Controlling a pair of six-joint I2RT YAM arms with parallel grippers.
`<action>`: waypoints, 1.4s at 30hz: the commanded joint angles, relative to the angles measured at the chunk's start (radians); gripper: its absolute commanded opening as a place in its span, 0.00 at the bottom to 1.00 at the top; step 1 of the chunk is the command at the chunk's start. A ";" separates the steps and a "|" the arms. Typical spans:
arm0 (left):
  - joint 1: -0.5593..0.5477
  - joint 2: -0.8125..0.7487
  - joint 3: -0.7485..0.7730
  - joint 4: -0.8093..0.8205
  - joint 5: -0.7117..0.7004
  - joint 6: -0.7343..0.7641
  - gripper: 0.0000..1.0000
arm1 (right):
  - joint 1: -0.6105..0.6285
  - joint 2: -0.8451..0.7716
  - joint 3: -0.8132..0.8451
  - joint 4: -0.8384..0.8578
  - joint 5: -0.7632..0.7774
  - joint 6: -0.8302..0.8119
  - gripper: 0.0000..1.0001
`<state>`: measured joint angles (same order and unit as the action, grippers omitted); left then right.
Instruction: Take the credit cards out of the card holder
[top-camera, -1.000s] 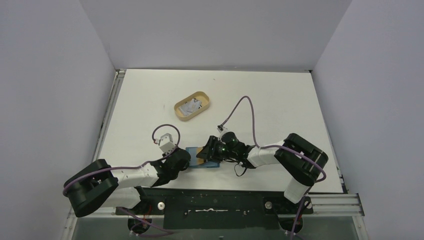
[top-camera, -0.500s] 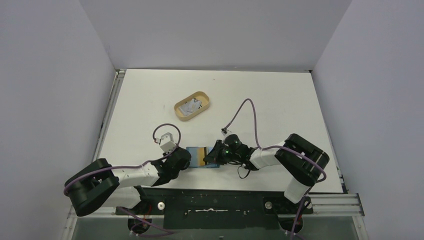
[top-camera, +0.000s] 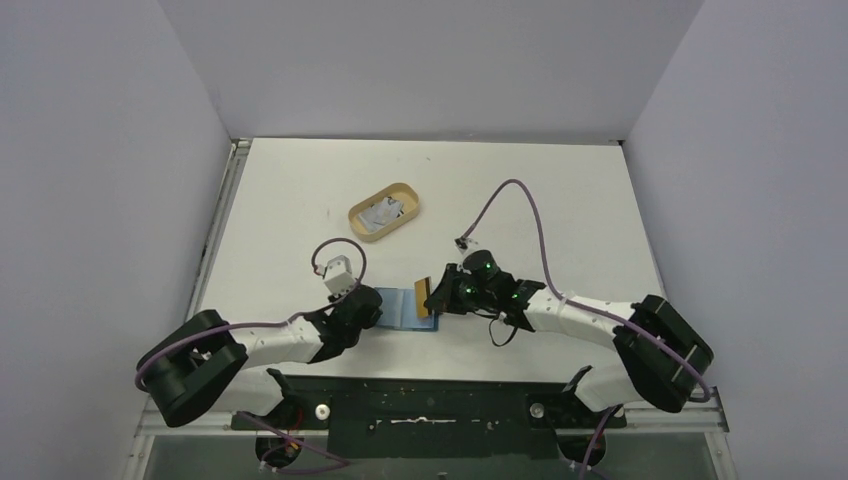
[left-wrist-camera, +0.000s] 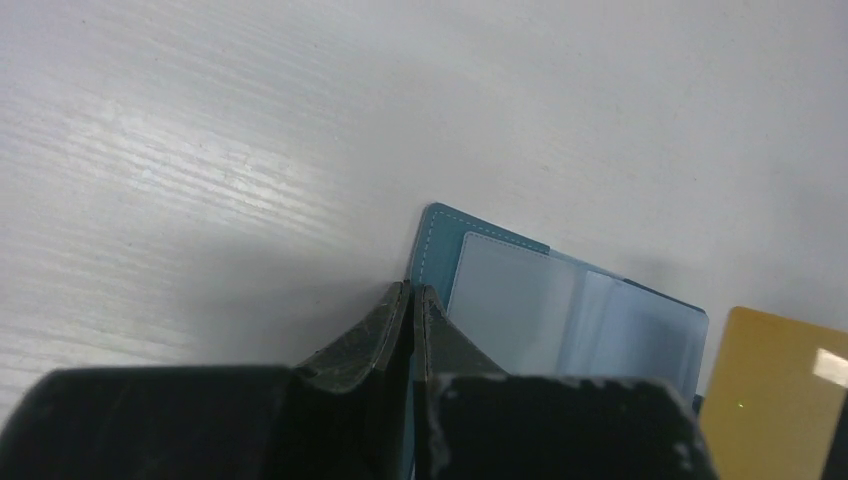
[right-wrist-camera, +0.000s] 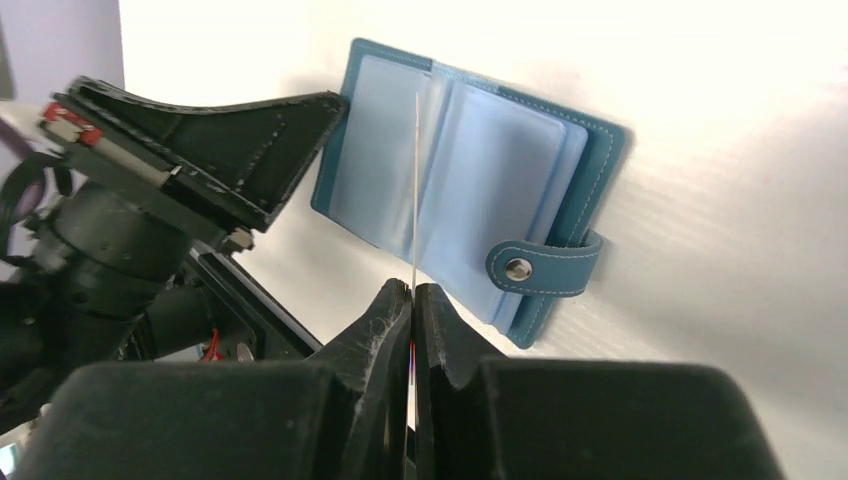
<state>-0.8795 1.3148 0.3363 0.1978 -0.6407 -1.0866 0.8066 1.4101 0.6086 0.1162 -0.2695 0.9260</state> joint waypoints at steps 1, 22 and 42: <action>0.042 0.014 0.041 0.072 0.007 0.084 0.00 | -0.026 -0.075 0.108 -0.136 0.035 -0.105 0.00; 0.309 0.259 0.225 0.419 0.164 0.162 0.00 | -0.280 0.554 1.005 -0.384 -0.206 -0.355 0.00; 0.402 0.422 0.343 0.432 0.284 0.154 0.00 | -0.313 1.000 1.507 -0.531 -0.303 -0.391 0.00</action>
<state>-0.4824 1.7214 0.6533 0.5529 -0.3801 -0.9314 0.4980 2.3886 2.0323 -0.4217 -0.5606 0.5545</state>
